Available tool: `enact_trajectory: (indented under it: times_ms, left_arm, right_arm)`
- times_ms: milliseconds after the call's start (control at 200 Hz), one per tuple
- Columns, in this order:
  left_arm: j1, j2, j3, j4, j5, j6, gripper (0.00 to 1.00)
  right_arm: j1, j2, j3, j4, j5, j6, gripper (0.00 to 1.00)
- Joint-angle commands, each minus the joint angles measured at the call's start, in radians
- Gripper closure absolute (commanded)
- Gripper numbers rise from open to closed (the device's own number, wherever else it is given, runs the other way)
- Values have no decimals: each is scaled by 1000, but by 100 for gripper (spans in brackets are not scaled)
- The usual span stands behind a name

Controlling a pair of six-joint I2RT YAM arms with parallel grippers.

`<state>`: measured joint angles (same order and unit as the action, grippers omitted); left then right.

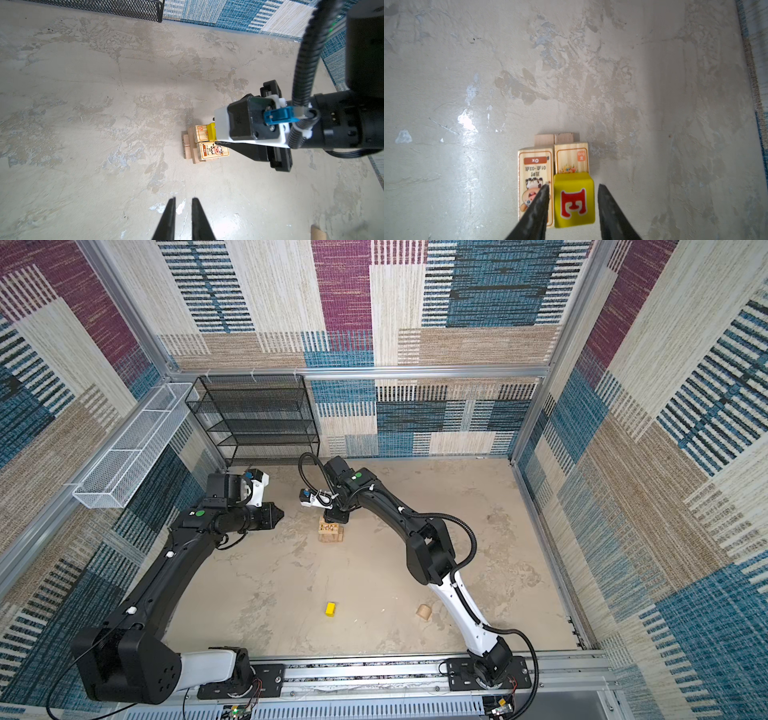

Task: Build the wood block tower
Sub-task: 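Set the yellow E cube on the dragon block and open the right gripper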

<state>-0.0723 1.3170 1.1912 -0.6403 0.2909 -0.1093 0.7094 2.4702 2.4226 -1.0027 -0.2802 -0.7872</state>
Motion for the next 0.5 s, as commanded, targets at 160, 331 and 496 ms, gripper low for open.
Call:
enact_trajectory:
  times_ms: [160, 331, 496]
  left_arm:
    - [1, -2, -2, 14, 5, -12, 81]
    - [2, -2, -3, 15, 4, -10, 81]
    - [1, -3, -2, 14, 2, -10, 81]
  right_arm:
    - [-1, 12, 15, -16, -24, -14, 62]
    - [0, 15, 19, -20, -29, -20, 65]
    - [0, 16, 22, -20, -34, -28, 68]
